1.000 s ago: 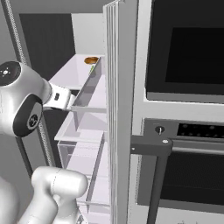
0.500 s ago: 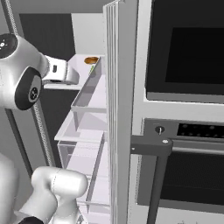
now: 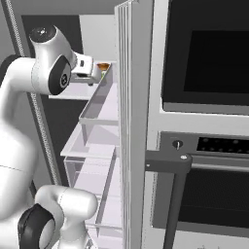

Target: Grab a lemon wedge from the fridge and one ice cube from the ice bowl, and put them in the glass of lemonade.

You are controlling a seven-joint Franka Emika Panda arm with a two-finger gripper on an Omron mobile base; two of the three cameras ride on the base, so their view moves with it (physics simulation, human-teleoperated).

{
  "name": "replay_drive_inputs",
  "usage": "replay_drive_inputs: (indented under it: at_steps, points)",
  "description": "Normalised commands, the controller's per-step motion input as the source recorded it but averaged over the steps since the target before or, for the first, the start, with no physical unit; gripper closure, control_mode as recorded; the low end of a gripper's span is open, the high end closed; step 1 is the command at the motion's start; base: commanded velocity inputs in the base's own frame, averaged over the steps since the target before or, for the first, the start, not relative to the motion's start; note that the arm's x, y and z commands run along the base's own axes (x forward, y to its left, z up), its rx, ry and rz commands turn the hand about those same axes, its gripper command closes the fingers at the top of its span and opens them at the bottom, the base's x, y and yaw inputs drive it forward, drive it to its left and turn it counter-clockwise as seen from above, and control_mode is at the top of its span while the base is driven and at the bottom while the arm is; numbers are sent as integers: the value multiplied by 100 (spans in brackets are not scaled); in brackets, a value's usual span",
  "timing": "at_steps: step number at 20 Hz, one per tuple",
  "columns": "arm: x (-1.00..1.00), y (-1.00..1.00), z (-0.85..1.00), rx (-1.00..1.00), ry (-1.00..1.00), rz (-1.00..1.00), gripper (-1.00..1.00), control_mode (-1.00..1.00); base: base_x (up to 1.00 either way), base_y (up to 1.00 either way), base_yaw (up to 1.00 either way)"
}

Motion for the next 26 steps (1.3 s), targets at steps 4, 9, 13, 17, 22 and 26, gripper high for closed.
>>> replay_drive_inputs:
  at_steps: [4,9,13,17,22,26]
  points:
    - [89,-4,-40,0,3,0,-100,-100,0,0,0]
    - [87,0,-5,0,0,0,-100,-100,0,0,0]
    - [67,0,0,0,8,0,-100,-100,0,0,0]
    - [35,0,-18,0,4,0,-100,-100,0,0,0]
    - [14,0,-33,0,2,0,-100,-100,0,0,0]
    - [15,0,-20,0,1,0,-100,-100,0,0,0]
